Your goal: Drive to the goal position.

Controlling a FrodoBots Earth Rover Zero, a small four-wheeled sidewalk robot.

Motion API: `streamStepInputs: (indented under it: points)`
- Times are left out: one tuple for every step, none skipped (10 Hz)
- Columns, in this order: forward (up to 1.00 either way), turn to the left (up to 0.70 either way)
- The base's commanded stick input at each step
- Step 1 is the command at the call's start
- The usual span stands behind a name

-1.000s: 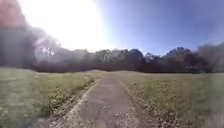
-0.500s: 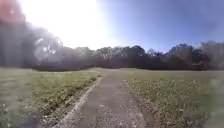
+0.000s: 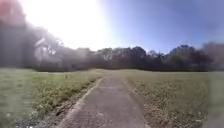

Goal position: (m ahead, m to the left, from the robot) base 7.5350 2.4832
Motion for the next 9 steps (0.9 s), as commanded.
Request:
streamStepInputs:
  points:
    - [0.50,0.00]
    - [0.50,0.00]
    - [0.50,0.00]
    - [0.50,0.00]
    - [0.50,0.00]
    - [0.50,0.00]
    - [0.50,0.00]
    - [0.50,0.00]
    - [0.50,0.00]
